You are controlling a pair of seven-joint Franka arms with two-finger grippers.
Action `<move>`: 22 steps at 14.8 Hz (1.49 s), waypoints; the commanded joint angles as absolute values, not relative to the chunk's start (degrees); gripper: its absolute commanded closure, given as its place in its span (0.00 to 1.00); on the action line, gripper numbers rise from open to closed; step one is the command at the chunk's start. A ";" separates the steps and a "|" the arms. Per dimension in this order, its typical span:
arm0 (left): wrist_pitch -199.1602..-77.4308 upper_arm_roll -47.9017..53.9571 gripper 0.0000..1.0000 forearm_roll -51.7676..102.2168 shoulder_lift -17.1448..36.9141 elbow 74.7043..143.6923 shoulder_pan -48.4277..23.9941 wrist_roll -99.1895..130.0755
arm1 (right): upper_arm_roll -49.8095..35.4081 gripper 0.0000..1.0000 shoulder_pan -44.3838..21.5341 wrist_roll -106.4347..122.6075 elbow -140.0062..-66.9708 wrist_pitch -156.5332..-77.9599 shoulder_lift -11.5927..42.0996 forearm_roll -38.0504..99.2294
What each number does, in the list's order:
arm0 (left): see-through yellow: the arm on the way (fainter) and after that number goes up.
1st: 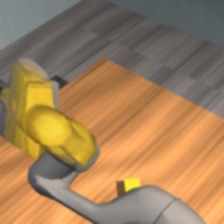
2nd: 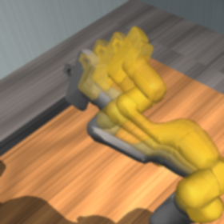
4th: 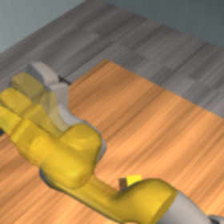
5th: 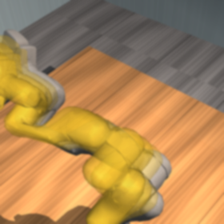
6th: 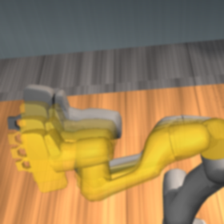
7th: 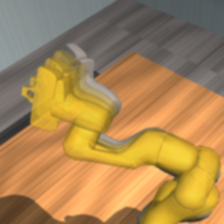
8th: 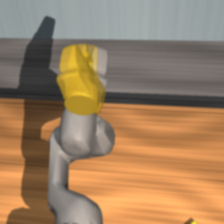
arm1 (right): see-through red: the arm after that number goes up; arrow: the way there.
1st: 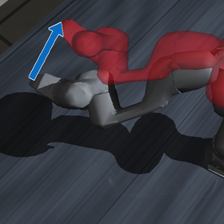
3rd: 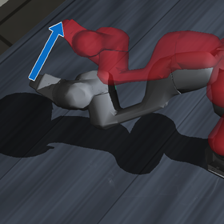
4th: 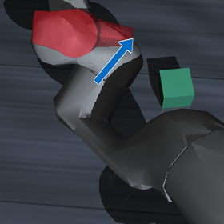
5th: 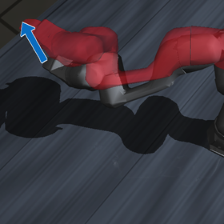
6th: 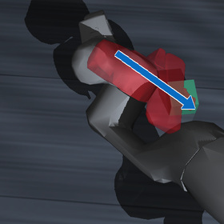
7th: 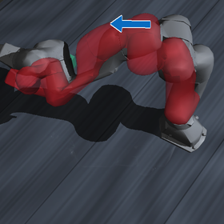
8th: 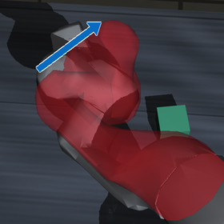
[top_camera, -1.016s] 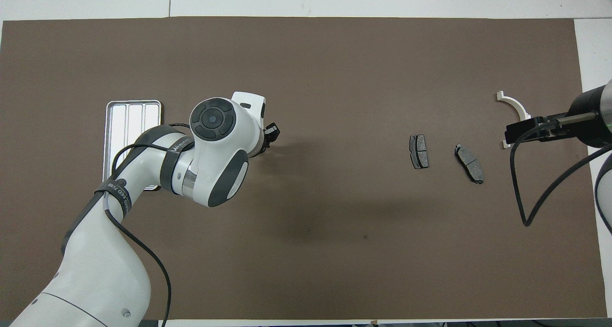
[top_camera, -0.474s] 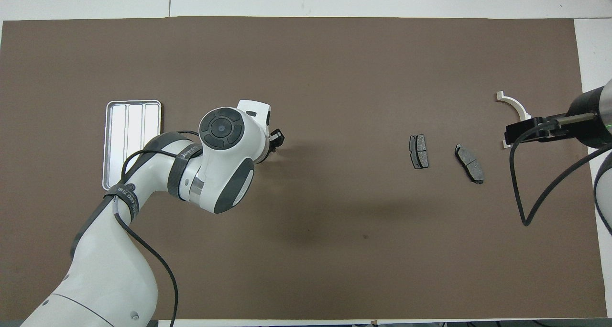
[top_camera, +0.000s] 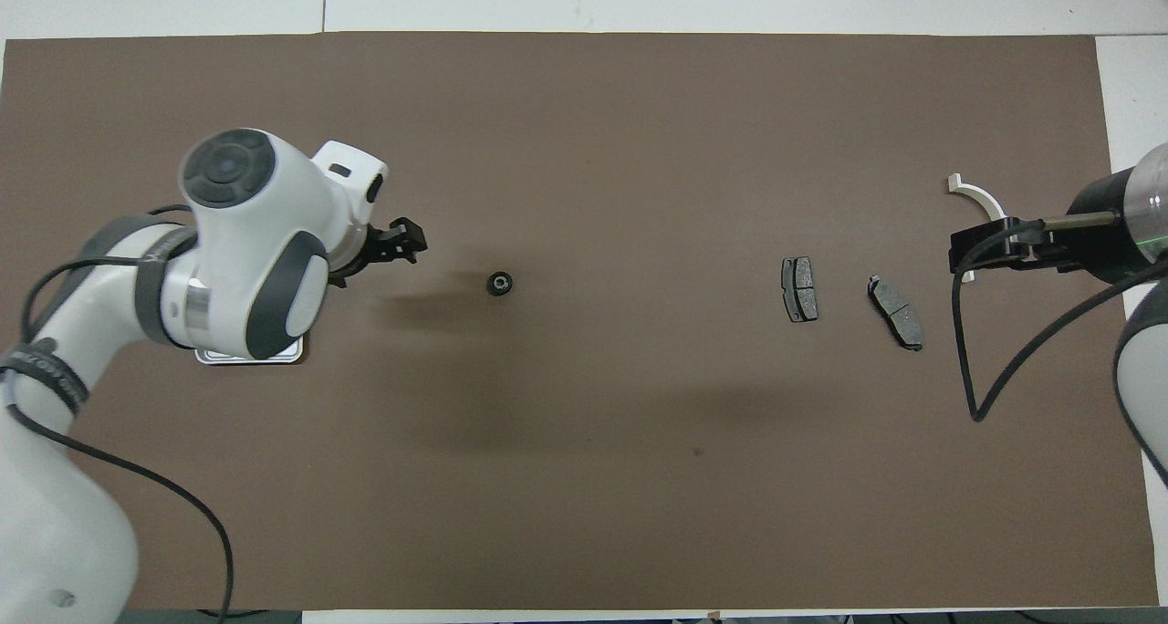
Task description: Place bearing gear from tray to pile
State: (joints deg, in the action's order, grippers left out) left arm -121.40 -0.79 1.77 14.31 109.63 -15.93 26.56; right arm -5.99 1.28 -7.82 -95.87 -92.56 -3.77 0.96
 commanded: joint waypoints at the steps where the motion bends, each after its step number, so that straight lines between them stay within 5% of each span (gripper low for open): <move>1: -122.25 -0.09 0.00 0.71 12.92 112.67 -8.12 9.99 | -6.06 0.00 -3.58 -19.82 -98.52 -97.01 -4.75 2.98; 5: -129.28 -0.18 0.03 -3.32 12.92 117.50 -3.00 -1.39 | -6.06 0.00 -12.63 -36.26 -100.90 -105.01 -1.68 3.16; 10: -130.95 -0.09 0.03 -3.87 13.45 118.38 -1.05 -3.43 | -6.06 0.00 -22.13 -53.76 -99.41 -115.99 8.24 2.47; 22: -136.67 0.09 0.08 -3.78 14.41 120.23 0.35 -2.73 | -5.89 0.01 -32.69 -69.79 -67.17 -111.28 41.64 -7.03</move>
